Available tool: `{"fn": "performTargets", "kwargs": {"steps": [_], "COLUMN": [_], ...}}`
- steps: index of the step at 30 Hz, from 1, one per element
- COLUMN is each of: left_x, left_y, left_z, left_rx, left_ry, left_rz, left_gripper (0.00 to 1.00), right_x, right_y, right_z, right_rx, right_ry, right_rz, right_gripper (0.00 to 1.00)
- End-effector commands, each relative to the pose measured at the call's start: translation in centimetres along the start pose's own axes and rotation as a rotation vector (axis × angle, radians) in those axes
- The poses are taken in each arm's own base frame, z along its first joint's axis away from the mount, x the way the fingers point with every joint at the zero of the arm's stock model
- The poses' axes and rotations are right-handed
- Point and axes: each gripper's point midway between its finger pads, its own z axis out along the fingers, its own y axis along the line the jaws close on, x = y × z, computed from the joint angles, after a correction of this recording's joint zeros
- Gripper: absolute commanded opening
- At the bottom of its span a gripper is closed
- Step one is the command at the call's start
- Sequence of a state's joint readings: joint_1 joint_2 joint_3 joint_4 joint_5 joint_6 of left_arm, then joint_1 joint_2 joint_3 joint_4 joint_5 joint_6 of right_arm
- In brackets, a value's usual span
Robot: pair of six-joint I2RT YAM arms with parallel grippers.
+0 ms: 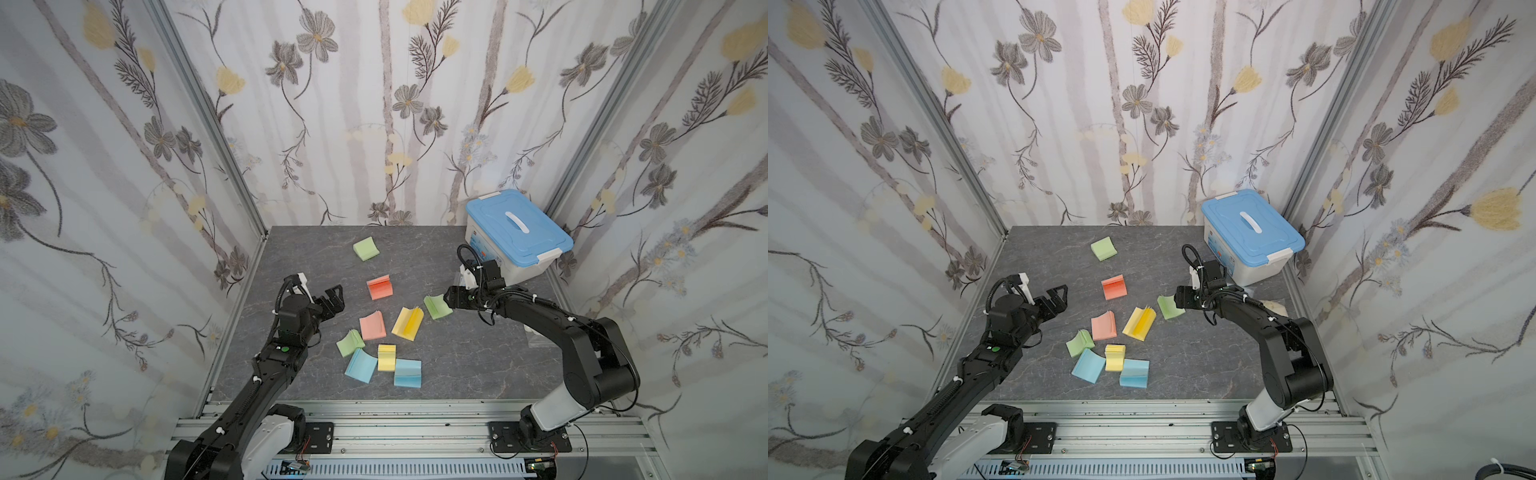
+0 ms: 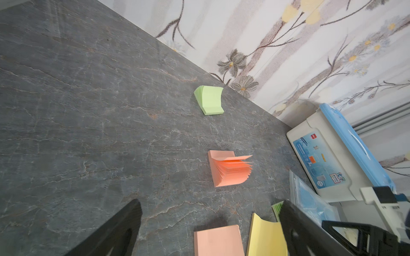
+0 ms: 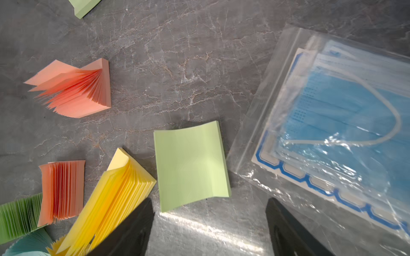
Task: Tear off pages from different memo pads
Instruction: Move the memo pad to the center of the board.
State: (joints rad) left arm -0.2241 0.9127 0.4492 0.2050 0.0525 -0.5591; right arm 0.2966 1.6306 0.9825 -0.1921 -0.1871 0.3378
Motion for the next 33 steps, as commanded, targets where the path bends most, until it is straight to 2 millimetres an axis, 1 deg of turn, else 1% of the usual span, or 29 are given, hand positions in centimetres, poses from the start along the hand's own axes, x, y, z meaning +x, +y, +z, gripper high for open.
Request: {"fn": "performTargets", "kwargs": {"steps": [1, 3, 5, 7, 10, 14, 18, 22, 26, 33], "left_x": [1.1, 1.7, 2.1, 2.1, 1.8, 2.1, 2.2, 2.5, 2.6, 2.9], "left_y": [0.5, 0.5, 0.5, 0.4, 0.0, 0.7, 0.8, 0.9, 0.8, 0.9], "left_z": [-0.7, -1.2, -1.5, -1.8, -2.1, -2.0, -1.8, -1.6, -1.4, -1.1], "left_rx": [-0.018, -0.009, 0.006, 0.017, 0.040, 0.012, 0.007, 0.003, 0.011, 0.007], "left_ry": [0.008, 0.007, 0.009, 0.001, -0.014, -0.016, -0.010, -0.003, 0.006, 0.016], "left_rz": [-0.028, -0.034, -0.044, -0.056, -0.053, -0.055, -0.055, -0.054, -0.051, -0.047], "left_gripper": [1.00, 1.00, 1.00, 1.00, 1.00, 1.00, 1.00, 1.00, 1.00, 1.00], "right_x": [-0.4, -0.3, -0.2, -0.1, 0.0, 0.2, 0.6, 0.8, 1.0, 1.7], "right_y": [1.3, 1.3, 1.1, 0.7, 0.1, -0.6, -0.9, -0.5, 0.2, 2.2], "right_z": [1.4, 2.5, 3.3, 3.8, 4.1, 4.4, 4.8, 5.3, 5.6, 6.0], "right_rx": [-0.071, -0.077, -0.067, -0.050, -0.023, 0.013, 0.023, -0.008, -0.050, -0.150], "right_ry": [0.026, 0.048, 0.062, 0.068, 0.071, 0.083, 0.099, 0.117, 0.136, 0.188], "right_rz": [0.018, 0.019, 0.021, 0.019, 0.003, -0.023, -0.045, -0.070, -0.092, -0.132], "right_gripper": [0.78, 0.74, 0.73, 0.73, 0.73, 0.74, 0.75, 0.75, 0.72, 0.68]}}
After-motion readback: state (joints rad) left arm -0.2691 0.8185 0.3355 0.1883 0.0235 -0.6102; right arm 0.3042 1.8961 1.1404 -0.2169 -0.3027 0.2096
